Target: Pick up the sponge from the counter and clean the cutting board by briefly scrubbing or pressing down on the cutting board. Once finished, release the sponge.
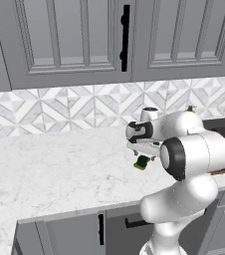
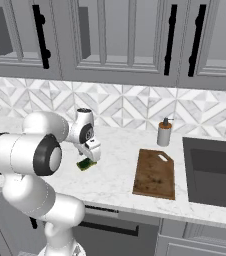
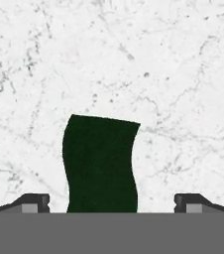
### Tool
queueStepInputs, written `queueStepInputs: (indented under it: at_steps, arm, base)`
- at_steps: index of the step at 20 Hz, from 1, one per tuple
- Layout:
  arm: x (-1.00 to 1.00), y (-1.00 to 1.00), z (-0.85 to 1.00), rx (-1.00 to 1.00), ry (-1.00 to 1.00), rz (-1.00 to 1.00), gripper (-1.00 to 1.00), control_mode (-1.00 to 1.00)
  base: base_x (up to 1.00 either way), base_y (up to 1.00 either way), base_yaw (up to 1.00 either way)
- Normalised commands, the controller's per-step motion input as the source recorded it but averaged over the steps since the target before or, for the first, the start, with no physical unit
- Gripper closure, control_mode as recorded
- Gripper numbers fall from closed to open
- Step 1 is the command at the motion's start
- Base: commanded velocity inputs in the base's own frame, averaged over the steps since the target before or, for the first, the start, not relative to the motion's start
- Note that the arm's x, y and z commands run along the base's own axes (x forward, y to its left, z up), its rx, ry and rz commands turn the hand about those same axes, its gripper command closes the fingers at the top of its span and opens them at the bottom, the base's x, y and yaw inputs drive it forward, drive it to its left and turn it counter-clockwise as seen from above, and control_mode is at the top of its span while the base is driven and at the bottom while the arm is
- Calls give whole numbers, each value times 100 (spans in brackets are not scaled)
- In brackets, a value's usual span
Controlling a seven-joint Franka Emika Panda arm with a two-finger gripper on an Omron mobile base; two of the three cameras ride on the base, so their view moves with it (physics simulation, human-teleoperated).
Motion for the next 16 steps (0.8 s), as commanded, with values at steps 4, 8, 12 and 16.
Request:
queueStepInputs:
  at_steps: [4, 8, 12, 16]
  arm:
    - [4, 14, -14, 0, 0, -1, -100, -100]
    - [17, 19, -8, 0, 0, 0, -100, -100]
    - [0, -4, -16, 0, 0, 0, -100, -100]
    - [-1, -12, -14, 0, 1, 0, -100, -100]
  base:
    - [0, 0, 0]
    - [0, 0, 0]
    - [0, 0, 0]
    - [0, 0, 0]
